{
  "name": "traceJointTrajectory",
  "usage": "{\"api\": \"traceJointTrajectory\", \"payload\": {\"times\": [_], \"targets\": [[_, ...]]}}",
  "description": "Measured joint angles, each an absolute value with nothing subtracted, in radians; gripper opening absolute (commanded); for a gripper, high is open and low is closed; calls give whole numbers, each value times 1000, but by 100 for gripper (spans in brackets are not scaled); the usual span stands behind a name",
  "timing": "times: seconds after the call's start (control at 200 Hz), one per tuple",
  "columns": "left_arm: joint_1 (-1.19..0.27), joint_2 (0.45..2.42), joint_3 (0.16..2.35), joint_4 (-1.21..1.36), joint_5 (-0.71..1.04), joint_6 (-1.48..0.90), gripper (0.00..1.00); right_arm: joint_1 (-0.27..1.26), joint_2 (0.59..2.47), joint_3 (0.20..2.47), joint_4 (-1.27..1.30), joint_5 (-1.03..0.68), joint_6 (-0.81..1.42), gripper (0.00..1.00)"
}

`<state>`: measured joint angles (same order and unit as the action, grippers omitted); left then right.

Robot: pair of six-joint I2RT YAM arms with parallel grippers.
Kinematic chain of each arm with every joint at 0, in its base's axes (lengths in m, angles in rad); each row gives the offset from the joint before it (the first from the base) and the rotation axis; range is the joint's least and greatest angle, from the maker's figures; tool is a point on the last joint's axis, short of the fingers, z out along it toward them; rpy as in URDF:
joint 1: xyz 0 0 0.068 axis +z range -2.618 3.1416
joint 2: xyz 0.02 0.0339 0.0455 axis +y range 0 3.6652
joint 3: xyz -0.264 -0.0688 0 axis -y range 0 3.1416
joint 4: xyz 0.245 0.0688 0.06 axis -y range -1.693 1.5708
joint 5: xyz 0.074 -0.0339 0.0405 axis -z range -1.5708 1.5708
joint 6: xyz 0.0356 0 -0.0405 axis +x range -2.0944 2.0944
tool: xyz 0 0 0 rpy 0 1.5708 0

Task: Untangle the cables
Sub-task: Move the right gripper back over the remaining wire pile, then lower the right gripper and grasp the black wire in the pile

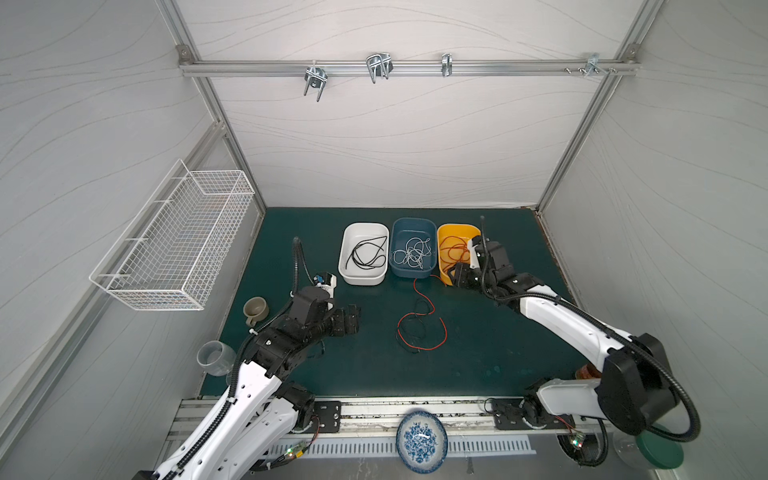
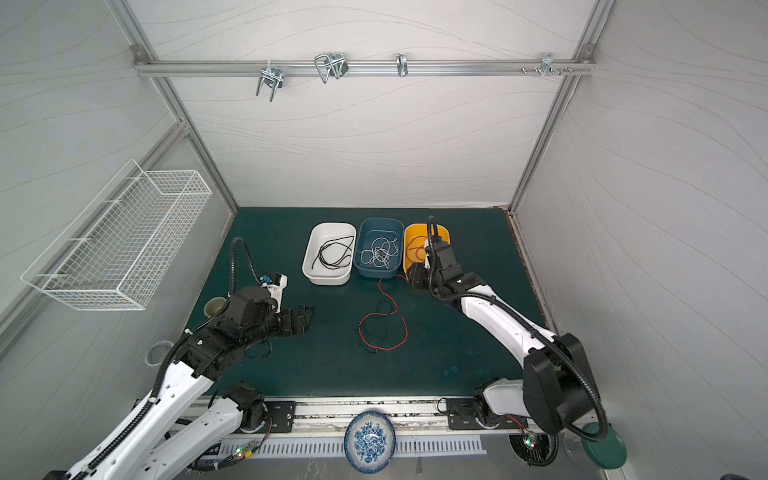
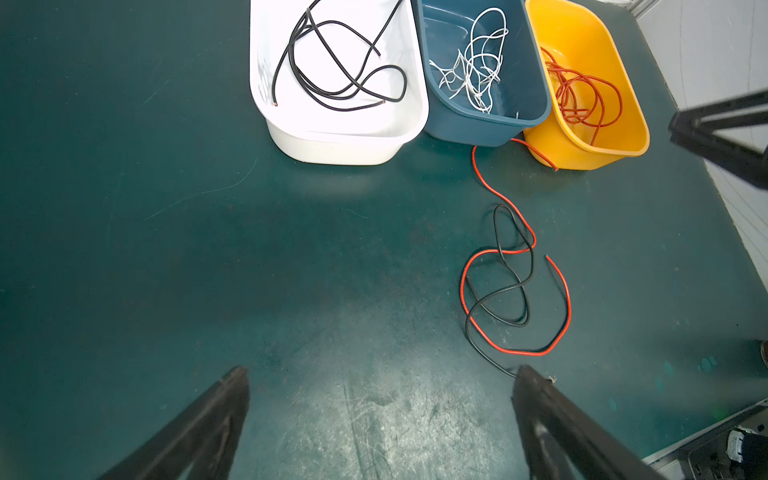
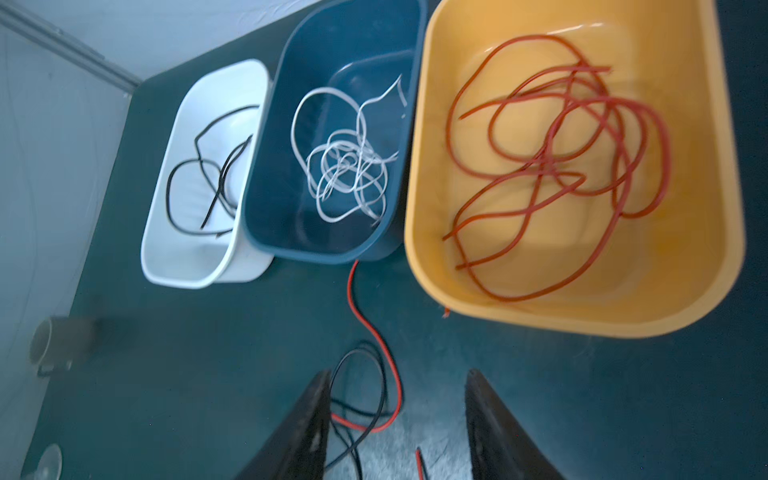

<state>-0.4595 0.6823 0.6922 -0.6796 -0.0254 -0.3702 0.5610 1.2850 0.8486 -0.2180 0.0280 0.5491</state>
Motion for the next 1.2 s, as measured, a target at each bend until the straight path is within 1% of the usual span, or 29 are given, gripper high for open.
{"api": "traceJointTrajectory", "payload": {"times": [0.115,0.25,0.445,0.865,1.025,1.2], "targets": [[-459,682,692,-680,-25,-370,100,682,1240,768,-201,46,601,54],[-459,681,692,-680,-25,-370,100,824,1237,701,-170,64,694,55],[-459,680,692,-680,-25,-370,100,949,1278,683,-107,84,835,56],[-460,680,692,-680,-25,-370,100,965,1430,682,22,77,1070,58],[-460,680,692,-680,-25,-370,100,968,1479,685,22,75,1127,58],[-460,680,692,-680,-25,-370,100,970,1493,688,29,103,1159,58]]}}
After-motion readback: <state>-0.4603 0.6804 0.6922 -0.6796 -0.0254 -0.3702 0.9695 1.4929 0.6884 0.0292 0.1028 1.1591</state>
